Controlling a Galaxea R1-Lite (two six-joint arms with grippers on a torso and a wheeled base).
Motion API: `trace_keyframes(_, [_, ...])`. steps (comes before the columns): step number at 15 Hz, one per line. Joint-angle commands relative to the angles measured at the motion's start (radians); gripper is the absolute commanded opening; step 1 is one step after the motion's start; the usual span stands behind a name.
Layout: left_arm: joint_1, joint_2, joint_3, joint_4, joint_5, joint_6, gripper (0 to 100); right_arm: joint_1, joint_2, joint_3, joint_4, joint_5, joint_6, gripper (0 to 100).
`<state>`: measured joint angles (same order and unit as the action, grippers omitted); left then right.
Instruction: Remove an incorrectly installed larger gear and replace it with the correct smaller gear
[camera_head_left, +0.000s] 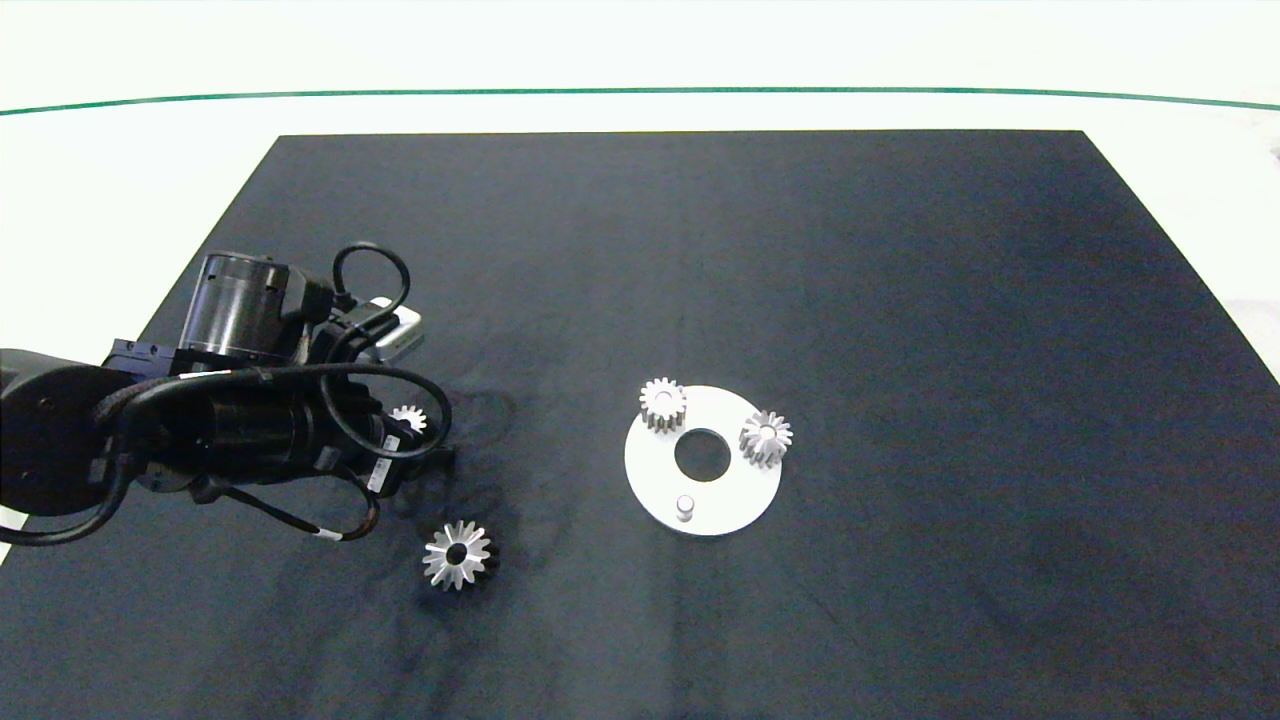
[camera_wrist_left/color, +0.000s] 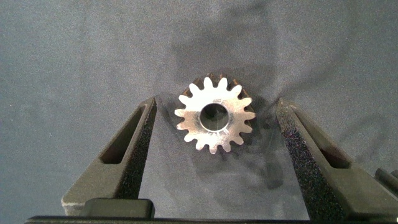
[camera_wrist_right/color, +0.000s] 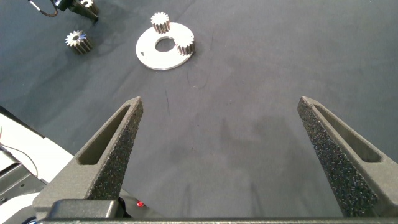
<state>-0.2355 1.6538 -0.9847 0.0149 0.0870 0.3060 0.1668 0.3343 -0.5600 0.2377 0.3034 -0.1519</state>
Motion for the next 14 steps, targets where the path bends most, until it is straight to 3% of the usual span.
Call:
trace_keyframes(1, [-0.004, -0.011, -0.005, 0.057, -0.001, 0.002, 29, 0.0, 0.002, 0.0, 0.002, 0.002, -0.001, 100])
trace_keyframes(14, [-0.022, -0.026, -0.04, 0.1, -0.004, -0.018, 28, 0.0, 0.002, -0.001, 0.002, 0.002, -0.001, 100])
